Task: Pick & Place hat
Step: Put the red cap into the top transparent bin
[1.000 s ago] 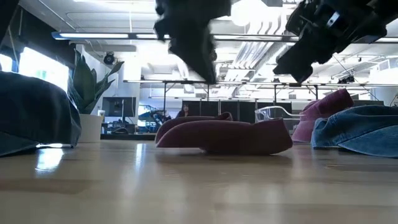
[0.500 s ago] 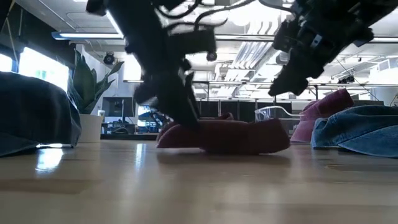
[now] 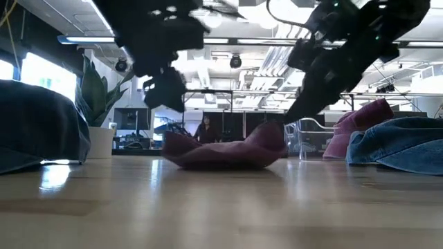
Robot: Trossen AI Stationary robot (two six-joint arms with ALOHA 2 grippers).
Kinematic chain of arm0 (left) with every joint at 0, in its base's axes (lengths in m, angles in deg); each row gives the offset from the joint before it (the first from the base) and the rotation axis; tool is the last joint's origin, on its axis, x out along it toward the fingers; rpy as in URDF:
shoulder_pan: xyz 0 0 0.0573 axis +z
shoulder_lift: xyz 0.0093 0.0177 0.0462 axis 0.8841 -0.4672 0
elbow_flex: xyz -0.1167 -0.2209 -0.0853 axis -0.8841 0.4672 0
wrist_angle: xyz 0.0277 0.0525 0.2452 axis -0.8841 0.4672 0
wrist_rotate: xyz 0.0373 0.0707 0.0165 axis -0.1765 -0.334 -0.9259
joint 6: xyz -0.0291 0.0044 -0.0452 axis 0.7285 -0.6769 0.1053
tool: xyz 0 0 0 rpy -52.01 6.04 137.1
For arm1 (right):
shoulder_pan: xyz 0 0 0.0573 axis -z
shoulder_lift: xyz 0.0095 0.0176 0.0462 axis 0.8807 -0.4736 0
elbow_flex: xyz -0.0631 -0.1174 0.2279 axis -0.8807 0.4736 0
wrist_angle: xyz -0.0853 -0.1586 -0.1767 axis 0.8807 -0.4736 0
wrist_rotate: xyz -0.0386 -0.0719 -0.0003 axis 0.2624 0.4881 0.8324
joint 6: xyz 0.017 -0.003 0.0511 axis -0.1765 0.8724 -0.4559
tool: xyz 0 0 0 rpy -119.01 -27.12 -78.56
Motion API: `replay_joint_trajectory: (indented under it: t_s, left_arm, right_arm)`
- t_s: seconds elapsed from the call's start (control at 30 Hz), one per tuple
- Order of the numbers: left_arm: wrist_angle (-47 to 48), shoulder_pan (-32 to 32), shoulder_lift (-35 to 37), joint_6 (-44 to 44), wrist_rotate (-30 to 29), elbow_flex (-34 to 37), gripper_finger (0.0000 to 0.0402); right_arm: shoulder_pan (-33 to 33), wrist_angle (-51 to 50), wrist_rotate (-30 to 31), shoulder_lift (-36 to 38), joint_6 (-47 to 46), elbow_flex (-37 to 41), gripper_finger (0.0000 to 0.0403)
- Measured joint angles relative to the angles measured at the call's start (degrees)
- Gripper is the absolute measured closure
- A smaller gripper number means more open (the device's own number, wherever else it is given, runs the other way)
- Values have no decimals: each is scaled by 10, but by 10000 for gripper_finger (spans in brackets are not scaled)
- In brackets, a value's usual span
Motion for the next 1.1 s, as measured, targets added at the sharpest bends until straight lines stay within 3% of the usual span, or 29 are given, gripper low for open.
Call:
replay_joint_trajectory:
  t_s: [0.27,0.53,0.67,0.73,0.83,0.93,1.1]
  left_arm:
    - [-166,12,-28,-156,124,0,142]
    - [-286,61,-60,-202,243,54,142]
    - [-383,68,-58,-267,404,65,142]
    - [-404,65,-58,-288,452,61,142]
    - [-398,52,-46,-291,436,51,142]
    - [-401,43,-24,-290,397,40,142]
    - [-360,64,-19,-229,421,42,142]
  right_arm:
    - [-7,-2,34,-69,61,-88,376]
    - [-50,-230,69,-24,43,-153,399]
    - [-76,-253,79,18,32,-136,389]
    - [-84,-245,80,30,38,-122,385]
    - [-90,-195,67,36,48,-95,383]
    - [-90,-137,13,27,66,-73,385]
    - [-91,-67,-31,12,73,-66,397]
